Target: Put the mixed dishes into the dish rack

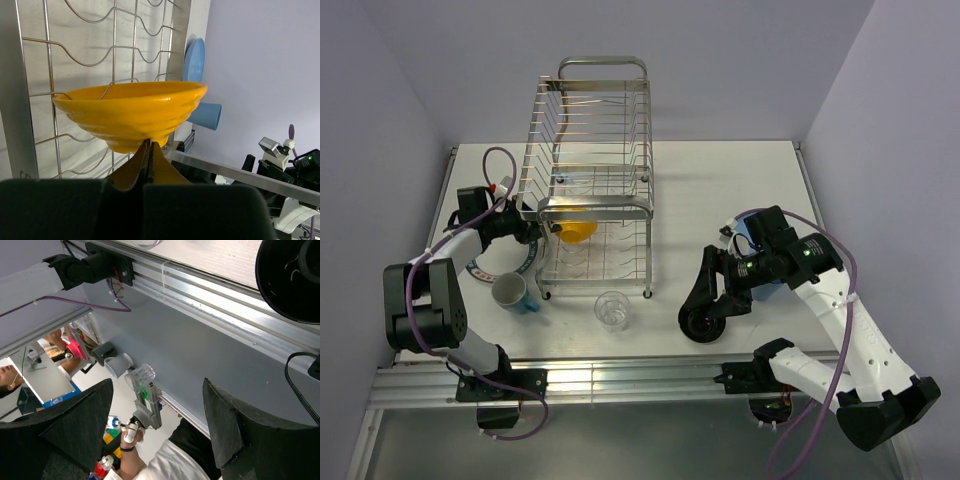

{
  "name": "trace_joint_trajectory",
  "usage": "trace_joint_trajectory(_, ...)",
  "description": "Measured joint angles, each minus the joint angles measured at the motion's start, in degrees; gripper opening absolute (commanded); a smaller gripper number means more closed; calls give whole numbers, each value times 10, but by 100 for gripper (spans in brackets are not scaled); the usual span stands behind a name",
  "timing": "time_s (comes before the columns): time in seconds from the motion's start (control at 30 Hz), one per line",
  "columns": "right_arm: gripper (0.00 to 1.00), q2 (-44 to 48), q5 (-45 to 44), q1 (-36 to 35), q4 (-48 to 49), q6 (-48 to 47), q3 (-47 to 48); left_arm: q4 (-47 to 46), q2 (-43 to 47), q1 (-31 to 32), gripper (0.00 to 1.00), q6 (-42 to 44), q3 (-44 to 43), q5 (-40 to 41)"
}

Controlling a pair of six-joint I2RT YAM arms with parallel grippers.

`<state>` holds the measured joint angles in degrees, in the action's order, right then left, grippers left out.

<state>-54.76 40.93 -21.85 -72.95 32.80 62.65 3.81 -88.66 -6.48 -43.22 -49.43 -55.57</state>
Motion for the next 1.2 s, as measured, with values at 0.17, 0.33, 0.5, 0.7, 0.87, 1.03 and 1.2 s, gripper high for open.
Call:
trace_joint_trajectory(0.17,79,0,0,0,1,0,-2,-6,-3,0,1,-10,0,0)
trace_joint_trajectory(0.33,79,0,0,0,2,0,-5,-3,-4,0,0,-9,-5,0)
trace_joint_trajectory(0.5,79,0,0,0,5,0,-12,-1,-16,0,0,-9,-18,0)
trace_joint_trajectory(0.7,79,1,0,0,6,0,-12,-2,-33,-1,0,-8,-26,0)
trace_joint_trajectory(0.87,79,6,0,0,6,1,-12,-3,-34,-1,0,-5,-27,0)
trace_joint_trajectory(1.03,79,10,0,0,10,4,-18,6,-34,-1,0,6,-28,0)
trace_joint_trajectory(1.2,79,11,0,0,11,6,-23,23,-34,-1,0,22,-28,3)
